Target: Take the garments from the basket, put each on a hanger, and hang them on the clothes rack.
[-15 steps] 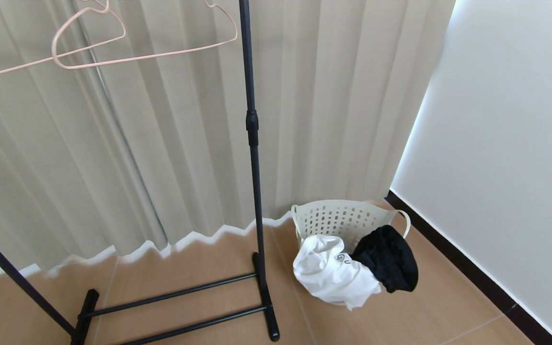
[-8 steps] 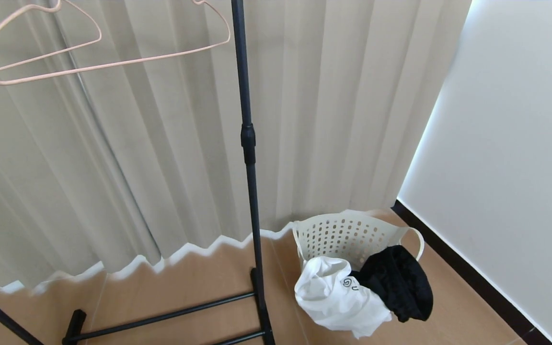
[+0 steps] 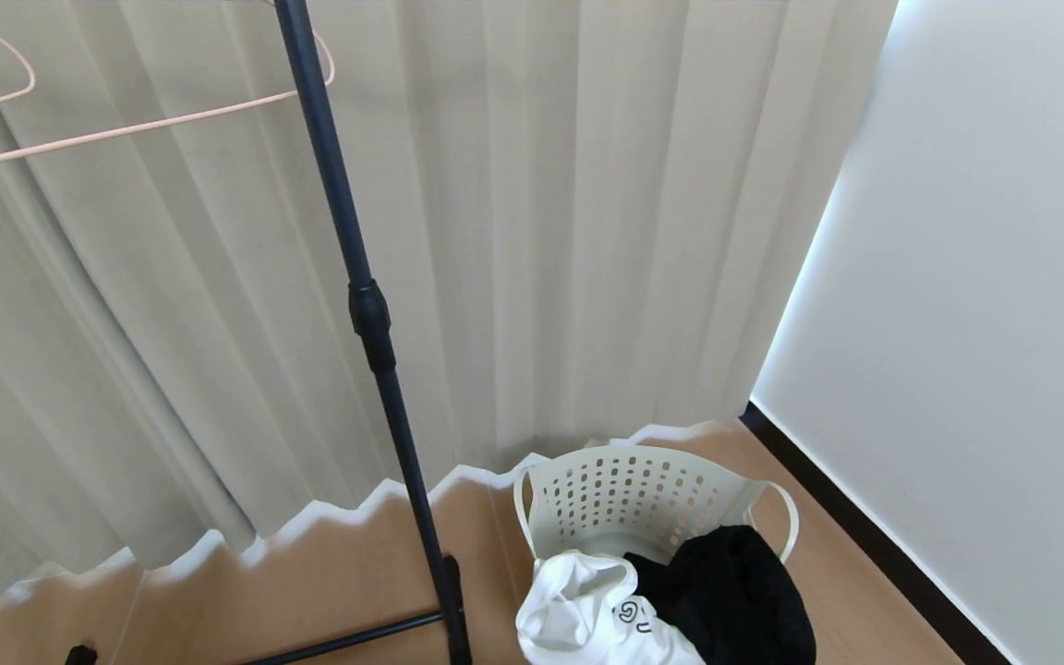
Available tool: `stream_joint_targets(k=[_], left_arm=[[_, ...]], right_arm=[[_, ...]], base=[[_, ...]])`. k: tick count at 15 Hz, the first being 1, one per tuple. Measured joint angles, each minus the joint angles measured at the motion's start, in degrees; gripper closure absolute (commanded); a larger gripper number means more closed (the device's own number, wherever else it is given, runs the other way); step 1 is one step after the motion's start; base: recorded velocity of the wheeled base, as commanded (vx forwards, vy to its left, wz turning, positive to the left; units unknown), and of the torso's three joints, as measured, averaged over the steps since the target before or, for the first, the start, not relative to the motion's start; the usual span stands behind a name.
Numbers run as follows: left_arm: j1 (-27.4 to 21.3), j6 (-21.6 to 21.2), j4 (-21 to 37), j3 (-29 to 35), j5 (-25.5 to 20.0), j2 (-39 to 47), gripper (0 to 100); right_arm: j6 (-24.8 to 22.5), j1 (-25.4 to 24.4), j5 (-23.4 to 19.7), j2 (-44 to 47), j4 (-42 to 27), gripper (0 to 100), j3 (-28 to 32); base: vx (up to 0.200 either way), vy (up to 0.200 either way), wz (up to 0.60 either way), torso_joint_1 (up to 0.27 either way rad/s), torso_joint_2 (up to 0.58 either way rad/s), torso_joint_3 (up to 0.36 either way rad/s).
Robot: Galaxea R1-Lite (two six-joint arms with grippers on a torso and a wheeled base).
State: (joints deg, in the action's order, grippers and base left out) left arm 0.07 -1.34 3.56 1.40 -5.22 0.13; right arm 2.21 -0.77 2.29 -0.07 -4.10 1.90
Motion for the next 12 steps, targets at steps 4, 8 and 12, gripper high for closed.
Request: stream_joint_targets(k=[4, 8, 12], left_arm=[[-0.02, -0.05, 0.02, 0.00, -0.04, 0.00, 0], [0.00, -0.05, 0.02, 0.00, -0.04, 0.00, 0], [0.00, -0.05, 0.05, 0.00, -0.06, 0.00, 0]], right_arm=[[0.00, 0.00, 0.00, 0.00, 0.05, 0, 0.02], [0.00, 0.00, 0.00, 0.00, 0.05, 0, 0.02], [0.00, 0.00, -0.02, 0.00, 0.05, 0, 0.02]], base=[[0.000, 0.000, 0.00, 0.000, 0.00, 0.000], [0.000, 0.000, 0.00, 0.001, 0.00, -0.019], [0.000, 0.000, 0.00, 0.000, 0.00, -0.157]])
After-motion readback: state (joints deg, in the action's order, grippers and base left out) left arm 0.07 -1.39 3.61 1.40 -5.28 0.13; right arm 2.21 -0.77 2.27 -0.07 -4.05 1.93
